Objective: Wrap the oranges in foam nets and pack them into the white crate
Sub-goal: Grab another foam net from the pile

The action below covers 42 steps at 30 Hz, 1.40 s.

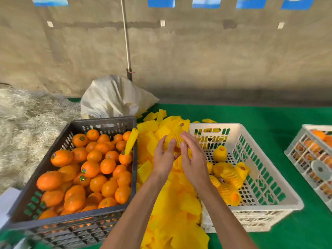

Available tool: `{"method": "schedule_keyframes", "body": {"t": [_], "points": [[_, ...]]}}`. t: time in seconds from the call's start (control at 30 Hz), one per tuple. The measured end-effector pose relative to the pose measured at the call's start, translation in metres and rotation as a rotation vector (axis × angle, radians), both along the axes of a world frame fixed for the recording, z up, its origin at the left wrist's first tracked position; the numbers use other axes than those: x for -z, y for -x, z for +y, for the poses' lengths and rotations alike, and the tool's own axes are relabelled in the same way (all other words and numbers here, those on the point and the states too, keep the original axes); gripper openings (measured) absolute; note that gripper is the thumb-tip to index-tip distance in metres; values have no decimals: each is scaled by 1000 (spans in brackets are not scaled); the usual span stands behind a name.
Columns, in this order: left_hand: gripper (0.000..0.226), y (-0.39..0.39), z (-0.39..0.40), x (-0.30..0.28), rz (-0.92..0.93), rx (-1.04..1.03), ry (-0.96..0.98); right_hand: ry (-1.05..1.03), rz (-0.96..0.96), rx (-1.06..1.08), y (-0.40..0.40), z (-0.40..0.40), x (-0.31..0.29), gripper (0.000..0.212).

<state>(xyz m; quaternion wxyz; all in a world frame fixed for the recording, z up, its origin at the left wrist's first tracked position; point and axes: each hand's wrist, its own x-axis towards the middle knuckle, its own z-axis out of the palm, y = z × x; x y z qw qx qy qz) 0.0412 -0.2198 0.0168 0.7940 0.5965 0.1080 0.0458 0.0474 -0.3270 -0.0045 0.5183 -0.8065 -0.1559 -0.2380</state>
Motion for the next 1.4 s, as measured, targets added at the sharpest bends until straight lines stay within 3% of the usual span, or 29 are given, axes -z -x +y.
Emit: {"method": "schedule_keyframes", "body": {"t": [0.1, 0.2, 0.33, 0.43, 0.57, 0.73, 0.8, 0.9, 1.07, 1.17, 1.27, 1.4], "points": [[40, -8, -45, -1, 72, 62, 182, 8, 112, 114, -4, -41, 4, 51], [42, -11, -87, 3, 129, 185, 210, -29, 264, 122, -8, -79, 12, 65], [40, -27, -125, 17, 232, 306, 8, 8, 321, 220, -12, -129, 33, 66], [31, -41, -145, 32, 264, 345, -9, 61, 337, 275, -16, -155, 49, 64], [39, -51, -169, 42, 273, 333, -28, 91, 399, 273, -22, -171, 61, 70], [32, -59, -166, 49, 238, 261, -175, 141, 448, 241, -22, -178, 73, 73], [35, -58, -157, 52, 227, 260, -197, 110, 456, 211, -22, -172, 73, 70], [16, -50, -138, 49, 176, 222, -224, 91, 428, 154, -25, -151, 65, 66], [28, -31, -79, 39, -15, 65, -370, 132, 360, 40, -31, -90, 47, 58], [25, -13, -28, 33, -71, -119, -471, 170, 418, -51, -32, -43, 40, 48], [21, 3, 26, 31, -89, -293, -484, 301, 498, -167, -25, 10, 41, 36], [19, 26, 86, 29, -93, -401, -483, 576, 542, -240, -12, 73, 54, 58]]}}
